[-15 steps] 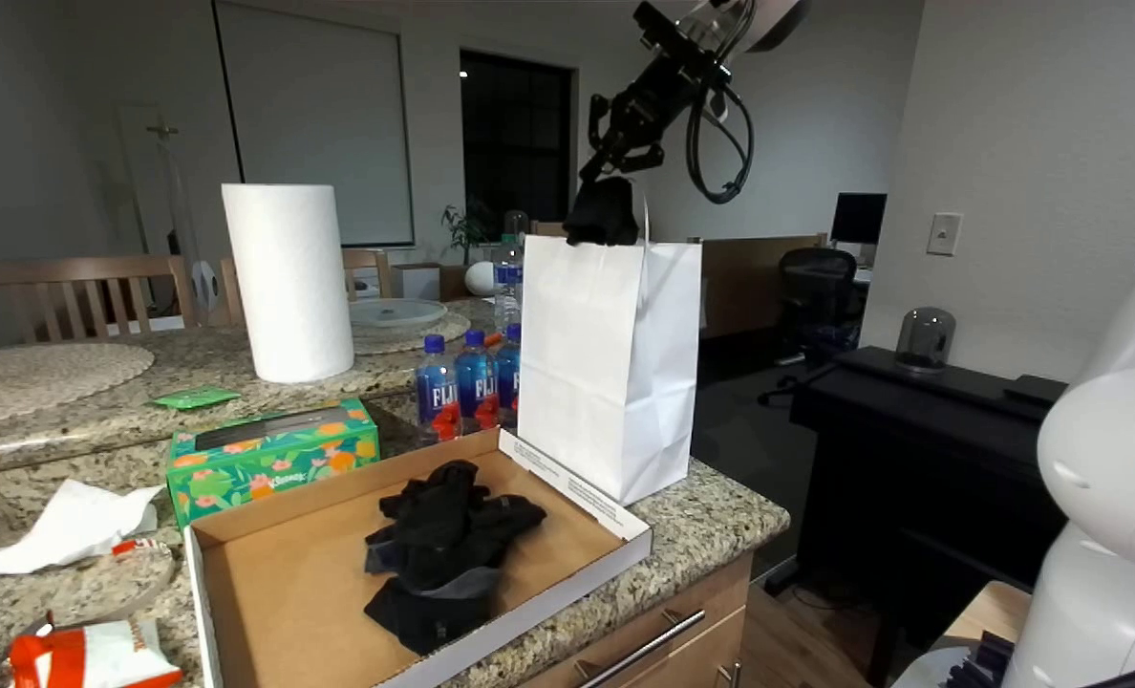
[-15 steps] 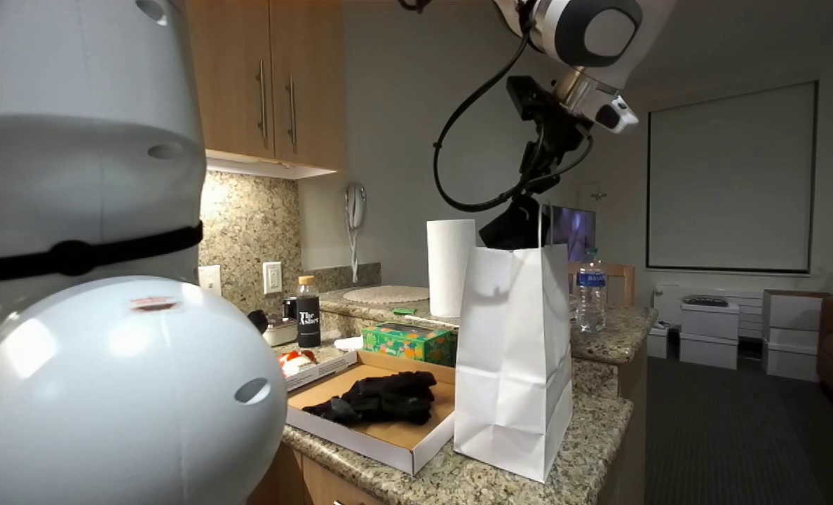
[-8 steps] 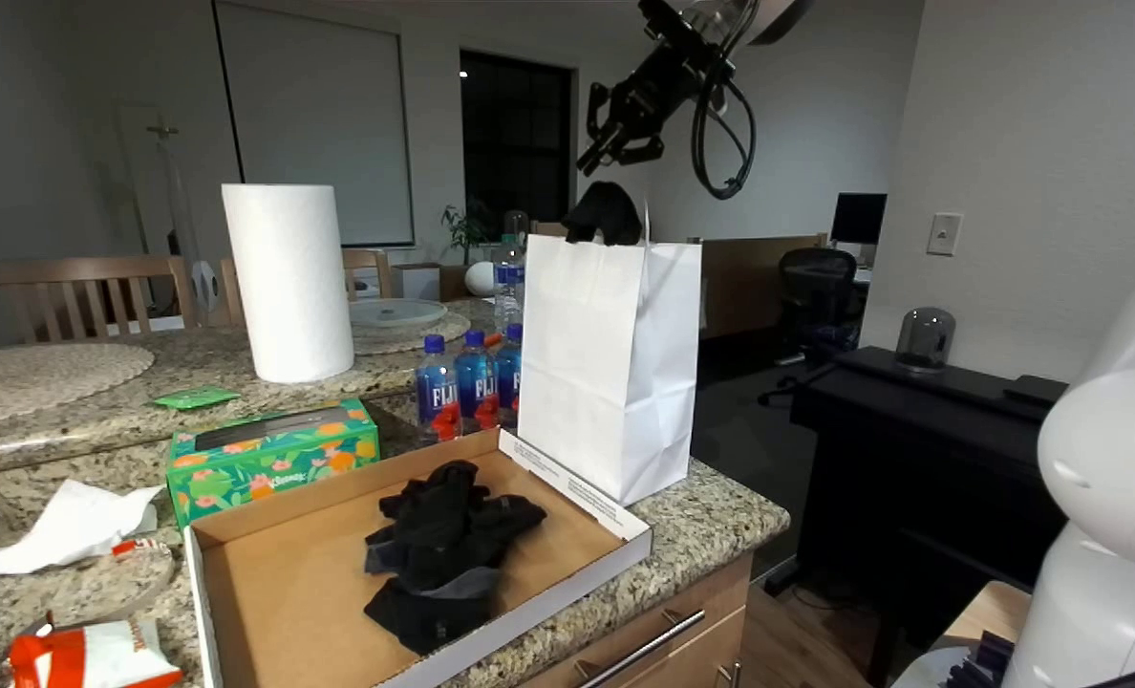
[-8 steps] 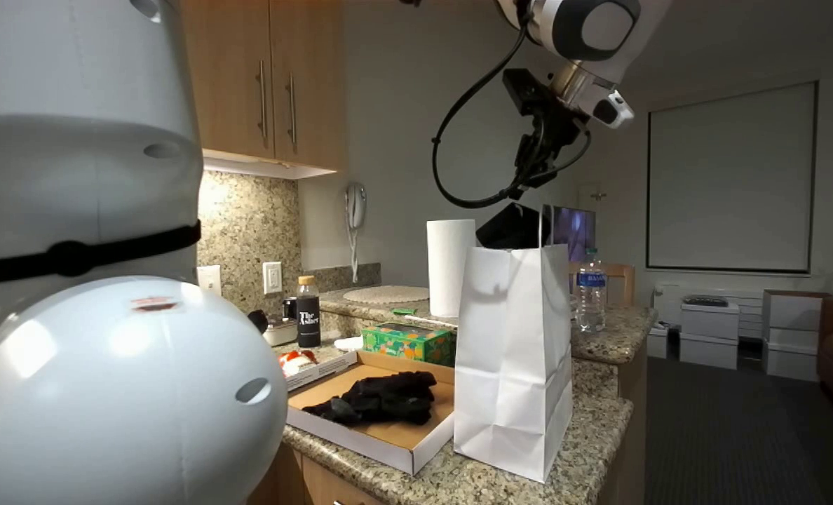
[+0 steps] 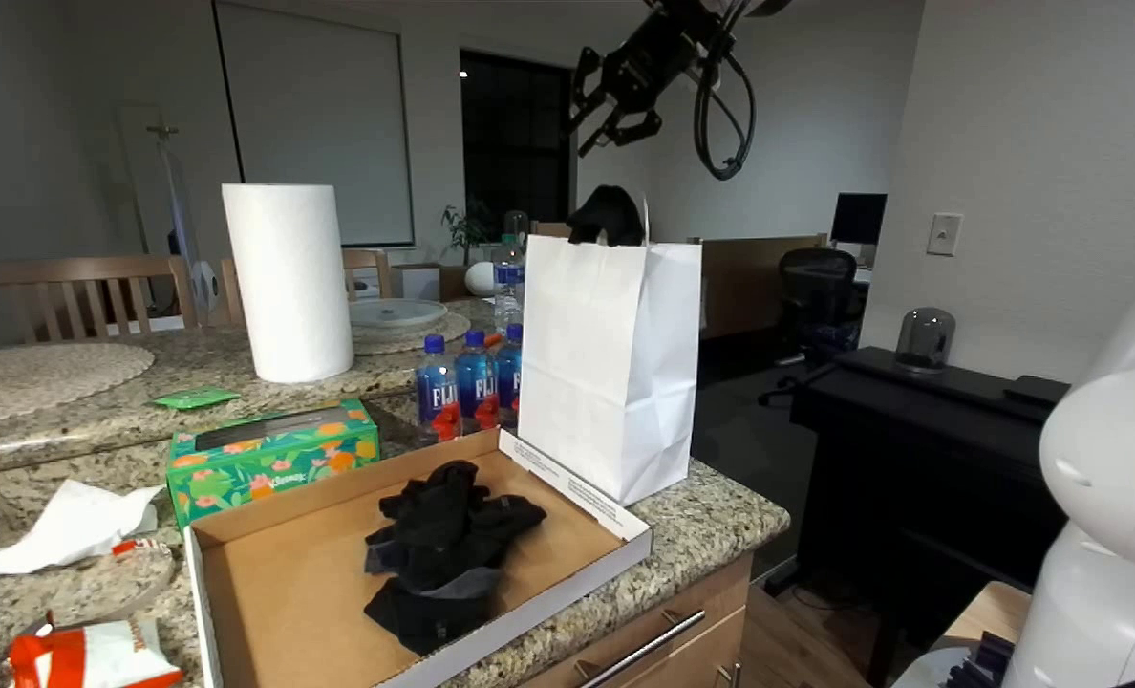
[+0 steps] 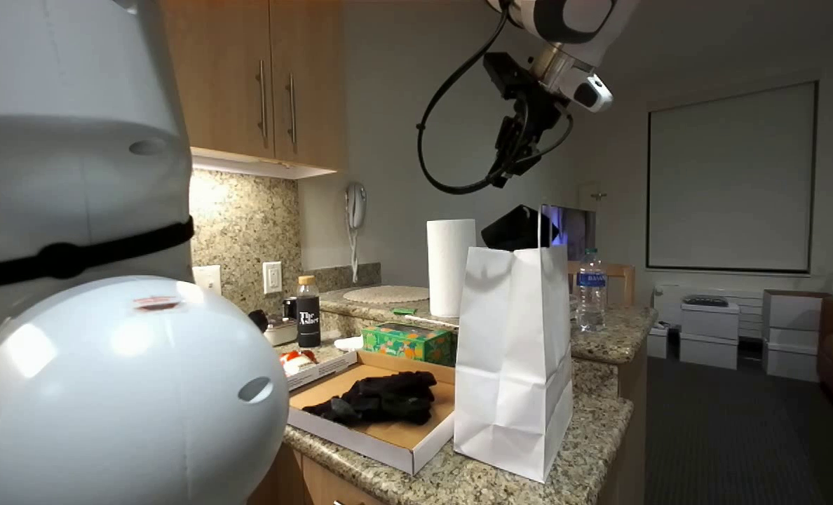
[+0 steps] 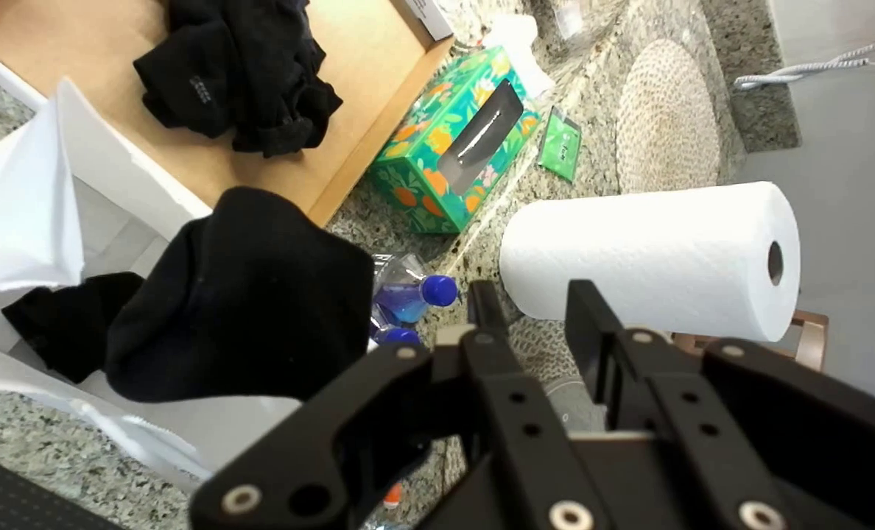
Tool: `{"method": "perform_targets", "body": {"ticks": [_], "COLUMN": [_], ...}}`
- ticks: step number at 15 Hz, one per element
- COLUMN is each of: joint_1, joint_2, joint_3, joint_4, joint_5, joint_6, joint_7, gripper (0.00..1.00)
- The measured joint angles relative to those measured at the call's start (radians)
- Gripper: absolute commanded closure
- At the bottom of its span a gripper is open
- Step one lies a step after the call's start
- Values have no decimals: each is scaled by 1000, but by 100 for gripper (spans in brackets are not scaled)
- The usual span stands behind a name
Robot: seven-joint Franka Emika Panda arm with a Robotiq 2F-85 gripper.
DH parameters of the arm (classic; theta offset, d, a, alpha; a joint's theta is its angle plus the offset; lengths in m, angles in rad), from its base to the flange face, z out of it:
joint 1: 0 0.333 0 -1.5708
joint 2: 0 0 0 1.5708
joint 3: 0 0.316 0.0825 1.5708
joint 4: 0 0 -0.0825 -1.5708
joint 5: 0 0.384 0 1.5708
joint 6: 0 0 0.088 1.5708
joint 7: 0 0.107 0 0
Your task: Put the socks in the bag
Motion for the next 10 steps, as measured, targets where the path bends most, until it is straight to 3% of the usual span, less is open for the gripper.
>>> {"method": "perform_targets", "body": {"ticks": [5, 10], "joint_1": [6, 4], "joint_2": [-24, -45], "joint_3": [6, 4], "joint_4": [-4, -26], "joint_5": [-29, -84], "joint_6": [-54, -103], "joint_7": [2, 12], "gripper": [6, 0]}}
